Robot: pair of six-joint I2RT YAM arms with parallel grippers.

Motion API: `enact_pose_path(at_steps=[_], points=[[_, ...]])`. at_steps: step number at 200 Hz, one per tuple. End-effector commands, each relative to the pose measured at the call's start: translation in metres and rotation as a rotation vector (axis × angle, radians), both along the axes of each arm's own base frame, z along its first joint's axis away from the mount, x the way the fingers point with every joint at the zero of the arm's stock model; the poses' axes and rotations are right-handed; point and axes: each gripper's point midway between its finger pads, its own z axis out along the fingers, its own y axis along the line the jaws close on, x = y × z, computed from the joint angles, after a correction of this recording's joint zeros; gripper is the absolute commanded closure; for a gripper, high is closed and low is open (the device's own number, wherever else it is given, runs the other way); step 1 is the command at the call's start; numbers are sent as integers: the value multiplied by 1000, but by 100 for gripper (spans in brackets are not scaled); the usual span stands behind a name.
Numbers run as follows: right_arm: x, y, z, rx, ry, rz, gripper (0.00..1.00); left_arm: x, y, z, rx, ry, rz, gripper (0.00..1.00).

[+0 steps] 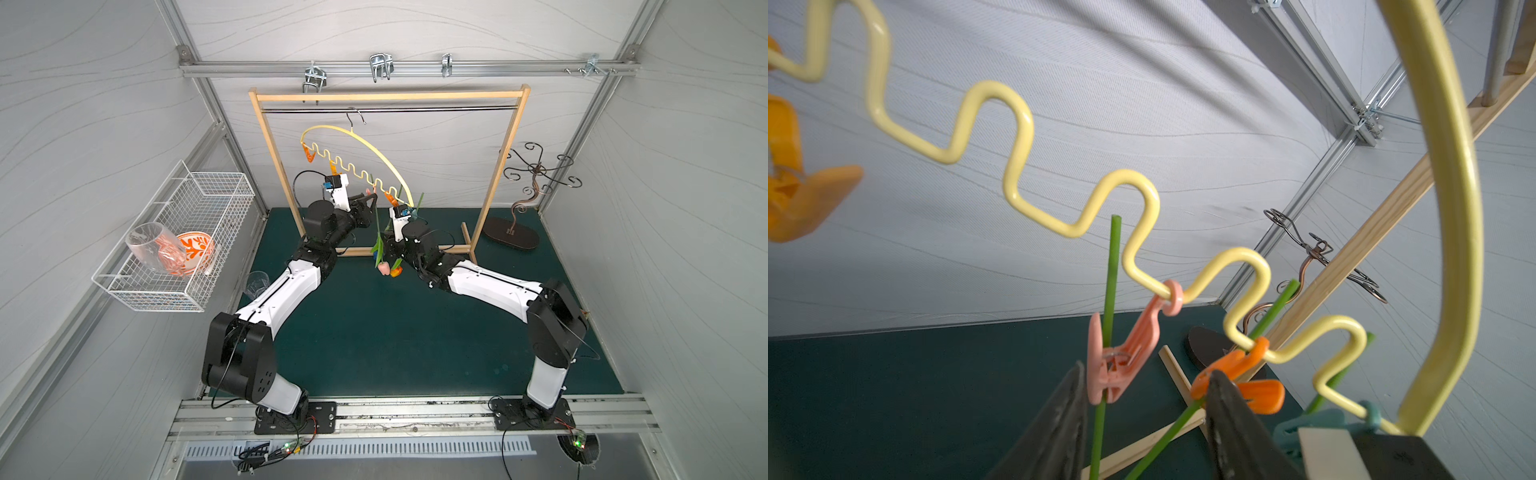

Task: Dry the flowers on a clothes hanger
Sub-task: Clamp the flower onto the hanger.

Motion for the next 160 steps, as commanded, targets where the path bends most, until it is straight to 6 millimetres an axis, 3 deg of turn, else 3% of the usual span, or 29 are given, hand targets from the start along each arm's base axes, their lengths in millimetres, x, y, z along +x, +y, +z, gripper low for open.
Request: enact_pose_path(at_steps=[1, 51, 64, 83, 125, 160], points=[[7, -15, 17, -34, 3, -91, 72, -6, 3, 22, -33, -63, 12, 51], [13, -15, 18, 15, -3, -125, 72, -6, -3, 3, -40, -33, 9, 49], [17, -13, 18, 33, 1, -136, 65, -4, -7, -2, -62, -26, 9, 48], [26, -12, 16, 55, 11, -176, 64, -3, -16, -10, -78, -23, -8, 47], [57, -49, 2, 40, 49, -427, 58, 2, -34, -30, -68, 0, -19, 45], [64, -72, -8, 12, 65, -483, 58, 3, -33, -45, -64, 13, 2, 44]])
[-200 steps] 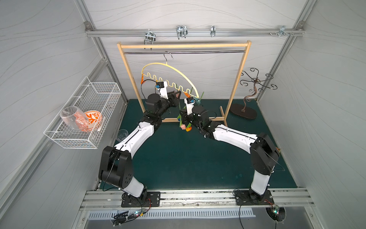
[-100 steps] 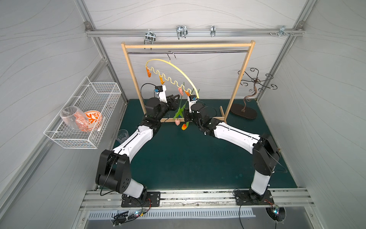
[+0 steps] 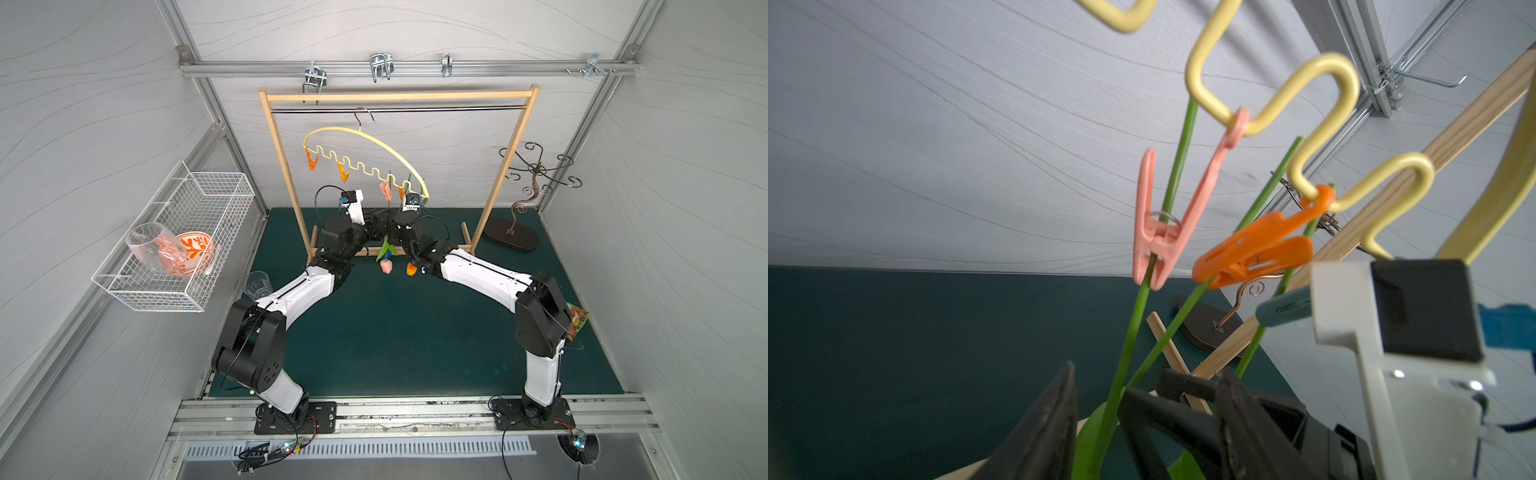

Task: Dry the flowers on a clothes hanger
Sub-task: Clamp the flower onto the hanger.

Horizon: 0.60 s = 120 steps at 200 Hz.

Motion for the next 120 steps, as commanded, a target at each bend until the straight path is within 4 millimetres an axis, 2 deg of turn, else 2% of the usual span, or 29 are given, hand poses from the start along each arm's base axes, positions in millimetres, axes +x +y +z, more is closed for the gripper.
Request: enact_pose_path(at_steps=[1, 20, 39, 52, 83, 120], points=[[8, -29, -8, -28, 21, -116, 58, 4, 4, 14, -31, -70, 38, 44], [10, -58, -13, -58, 49, -211, 57, 2, 10, 12, -44, -75, 67, 44], [10, -70, -14, -44, 65, -222, 57, 1, 12, 11, -52, -68, 75, 44], [7, -67, -10, -29, 54, -188, 57, 0, 13, 10, -54, -61, 75, 44], [-10, -43, -2, 20, 34, 13, 56, -9, 5, 10, -62, -59, 46, 44], [-27, -47, -6, 37, 56, 66, 56, -9, -19, 0, -13, -67, 0, 43]])
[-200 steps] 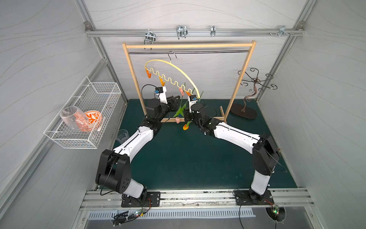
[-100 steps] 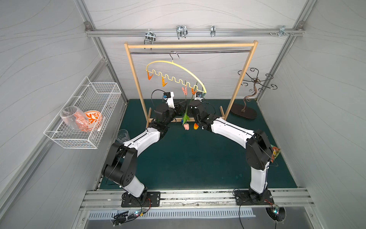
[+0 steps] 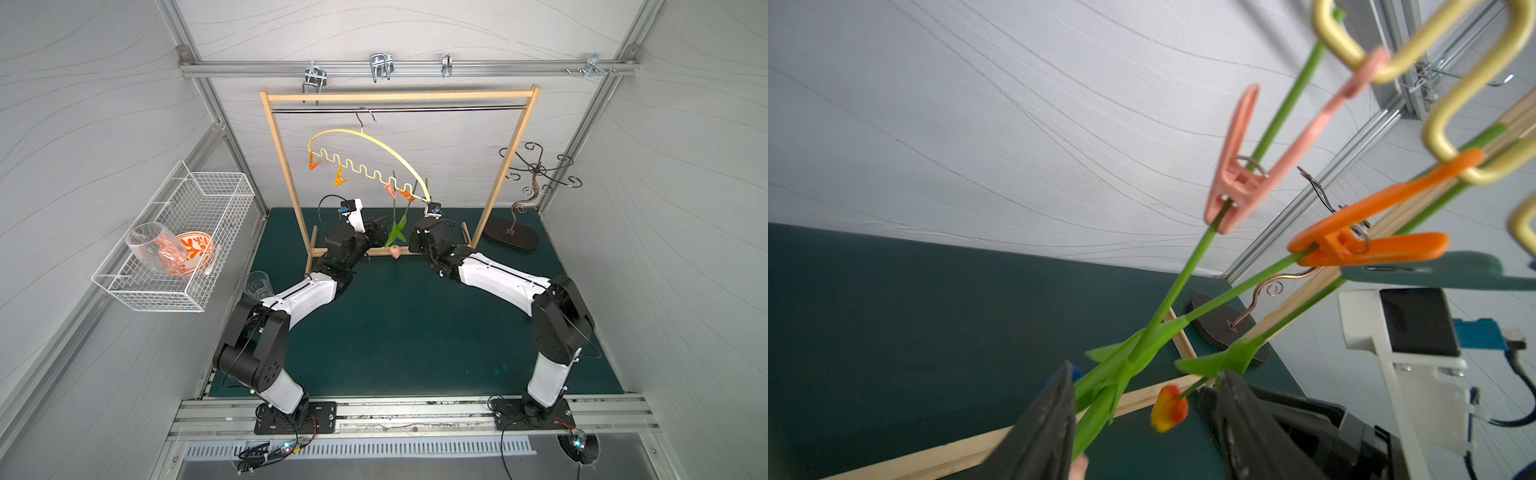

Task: Dry the flowers on a clothes hanger
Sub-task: Clamp the flower onto the hanger, then adjust the flower on the hanger.

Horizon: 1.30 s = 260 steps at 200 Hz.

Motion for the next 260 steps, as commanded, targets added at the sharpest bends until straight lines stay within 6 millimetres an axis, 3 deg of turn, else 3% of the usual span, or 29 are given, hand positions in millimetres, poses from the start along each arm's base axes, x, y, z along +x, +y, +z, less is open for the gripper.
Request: enact_pose_path(at_steps=[1, 41, 67, 93, 123, 172, 204, 260], points=[[-11, 7, 27, 65, -45, 76, 56, 1, -14, 21, -2, -88, -26, 43], [-20, 3, 28, 72, -32, 90, 56, 16, -13, 15, 45, -95, 14, 43], [-19, -2, 29, 38, -42, 74, 55, 30, 5, 19, 118, -103, 115, 44], [-13, -7, 28, 3, -53, 61, 55, 32, 20, 30, 113, -130, 164, 46], [-8, -7, 26, 10, -36, 67, 56, 38, 21, 31, 137, -141, 176, 46], [-14, -10, 30, 25, -36, 76, 55, 57, 14, 16, 138, -117, 121, 47], [-17, -11, 27, 27, -33, 84, 56, 54, 15, 16, 111, -136, 126, 45], [-18, -9, 23, 18, -22, 94, 55, 38, 35, 19, 86, -141, 189, 30]])
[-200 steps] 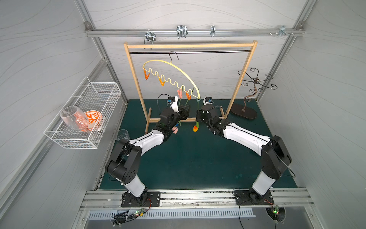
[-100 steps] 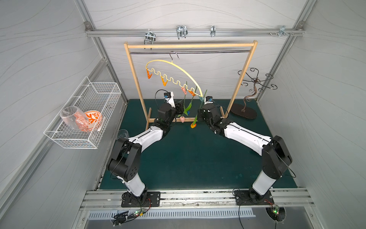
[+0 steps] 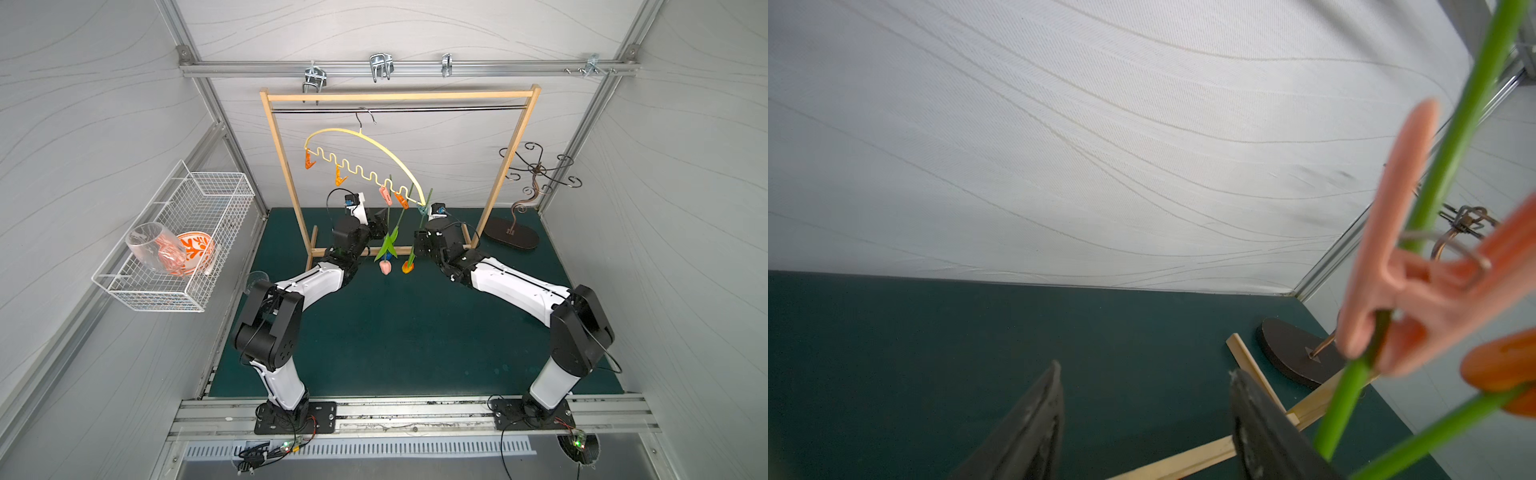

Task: Dry the flowers on a clothes hanger
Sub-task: Adjust the flower on the hanger.

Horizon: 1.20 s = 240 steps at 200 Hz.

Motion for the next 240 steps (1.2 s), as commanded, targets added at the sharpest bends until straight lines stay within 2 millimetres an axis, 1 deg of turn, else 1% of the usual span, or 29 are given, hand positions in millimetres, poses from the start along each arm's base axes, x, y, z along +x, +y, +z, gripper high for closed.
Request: enact_pose_path(at_steps=[1, 21, 59, 90, 127, 155, 184, 203, 240], points=[[-3, -4, 9, 8, -11, 8, 55, -7, 11, 39, -50, -105, 28, 30], [-4, -3, 9, 16, -6, 11, 55, -10, 10, 41, -69, -104, 17, 30], [-4, 2, 9, 29, 7, 27, 56, -16, 0, 43, -68, -105, -21, 30], [-5, 2, 11, 31, 9, 32, 55, -16, -2, 40, -58, -98, -31, 30], [-5, 2, 11, 29, 10, 32, 55, -9, -8, 37, -49, -88, -47, 30], [-4, 3, 8, 18, 12, 31, 55, 1, -9, 33, -27, -81, -34, 30], [-3, 1, 9, 8, 10, 25, 55, 15, 3, 30, 42, -74, 56, 31], [-1, 1, 10, -5, 1, 25, 55, 24, 15, 34, 77, -84, 130, 32], [4, -1, 10, -18, -2, 24, 54, 38, 28, 38, 140, -82, 230, 32]])
